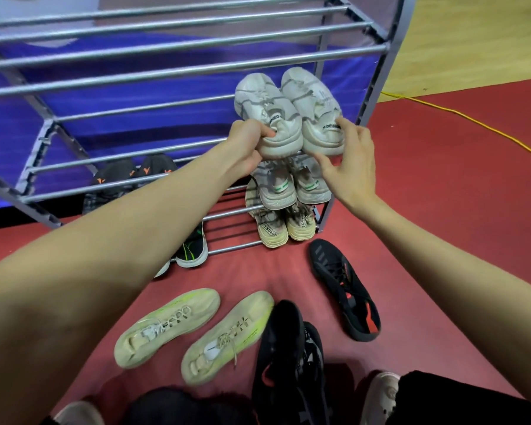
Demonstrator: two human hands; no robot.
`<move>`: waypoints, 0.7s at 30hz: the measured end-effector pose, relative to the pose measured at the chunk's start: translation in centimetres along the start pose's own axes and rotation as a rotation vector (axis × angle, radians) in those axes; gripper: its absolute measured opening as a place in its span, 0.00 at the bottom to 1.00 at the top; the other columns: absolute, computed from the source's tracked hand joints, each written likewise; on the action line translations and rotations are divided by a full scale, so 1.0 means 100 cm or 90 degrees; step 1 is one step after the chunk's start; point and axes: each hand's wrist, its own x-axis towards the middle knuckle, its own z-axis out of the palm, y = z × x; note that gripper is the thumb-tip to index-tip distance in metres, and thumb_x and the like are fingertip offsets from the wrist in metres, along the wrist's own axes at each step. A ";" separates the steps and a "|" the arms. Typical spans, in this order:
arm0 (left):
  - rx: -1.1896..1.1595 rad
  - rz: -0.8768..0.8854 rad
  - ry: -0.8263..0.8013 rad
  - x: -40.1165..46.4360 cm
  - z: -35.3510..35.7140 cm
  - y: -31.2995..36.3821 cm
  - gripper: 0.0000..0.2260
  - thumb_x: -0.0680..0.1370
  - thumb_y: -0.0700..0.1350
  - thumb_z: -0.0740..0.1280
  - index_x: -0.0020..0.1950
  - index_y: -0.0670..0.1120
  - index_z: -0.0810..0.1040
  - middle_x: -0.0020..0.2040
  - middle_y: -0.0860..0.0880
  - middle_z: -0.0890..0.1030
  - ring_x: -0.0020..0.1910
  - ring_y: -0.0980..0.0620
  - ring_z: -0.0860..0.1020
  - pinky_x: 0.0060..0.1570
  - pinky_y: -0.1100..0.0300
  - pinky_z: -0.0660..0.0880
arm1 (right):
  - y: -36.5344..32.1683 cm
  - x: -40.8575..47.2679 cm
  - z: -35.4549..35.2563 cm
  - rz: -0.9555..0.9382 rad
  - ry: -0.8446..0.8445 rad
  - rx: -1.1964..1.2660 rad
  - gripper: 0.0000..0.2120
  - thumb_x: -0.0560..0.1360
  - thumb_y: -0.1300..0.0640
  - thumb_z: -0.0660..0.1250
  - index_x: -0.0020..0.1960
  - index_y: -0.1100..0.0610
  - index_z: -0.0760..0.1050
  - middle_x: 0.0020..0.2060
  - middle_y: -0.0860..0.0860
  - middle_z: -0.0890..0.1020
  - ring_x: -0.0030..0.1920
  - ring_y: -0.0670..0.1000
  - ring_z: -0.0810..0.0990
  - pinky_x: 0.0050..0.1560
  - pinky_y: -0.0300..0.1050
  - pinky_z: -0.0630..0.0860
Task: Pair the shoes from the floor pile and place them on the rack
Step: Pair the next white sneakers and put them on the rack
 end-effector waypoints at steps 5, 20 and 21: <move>0.041 0.000 -0.006 -0.001 0.003 0.001 0.14 0.71 0.25 0.59 0.56 0.32 0.74 0.59 0.33 0.78 0.58 0.36 0.79 0.58 0.38 0.75 | 0.004 0.002 0.004 -0.010 0.013 -0.048 0.27 0.74 0.55 0.67 0.71 0.56 0.66 0.64 0.58 0.72 0.62 0.61 0.69 0.62 0.47 0.65; 0.327 0.085 0.017 0.001 0.004 -0.008 0.12 0.75 0.38 0.65 0.58 0.36 0.75 0.39 0.50 0.75 0.35 0.57 0.73 0.29 0.67 0.70 | 0.003 -0.016 0.009 0.018 -0.019 -0.040 0.34 0.76 0.56 0.64 0.77 0.55 0.54 0.66 0.63 0.67 0.64 0.63 0.67 0.66 0.52 0.65; 0.340 0.103 0.020 0.000 0.000 -0.010 0.16 0.75 0.40 0.65 0.61 0.35 0.74 0.39 0.49 0.76 0.34 0.57 0.72 0.29 0.66 0.69 | 0.001 -0.022 0.010 0.020 -0.018 -0.044 0.35 0.76 0.58 0.64 0.78 0.57 0.52 0.66 0.64 0.67 0.65 0.64 0.67 0.67 0.53 0.64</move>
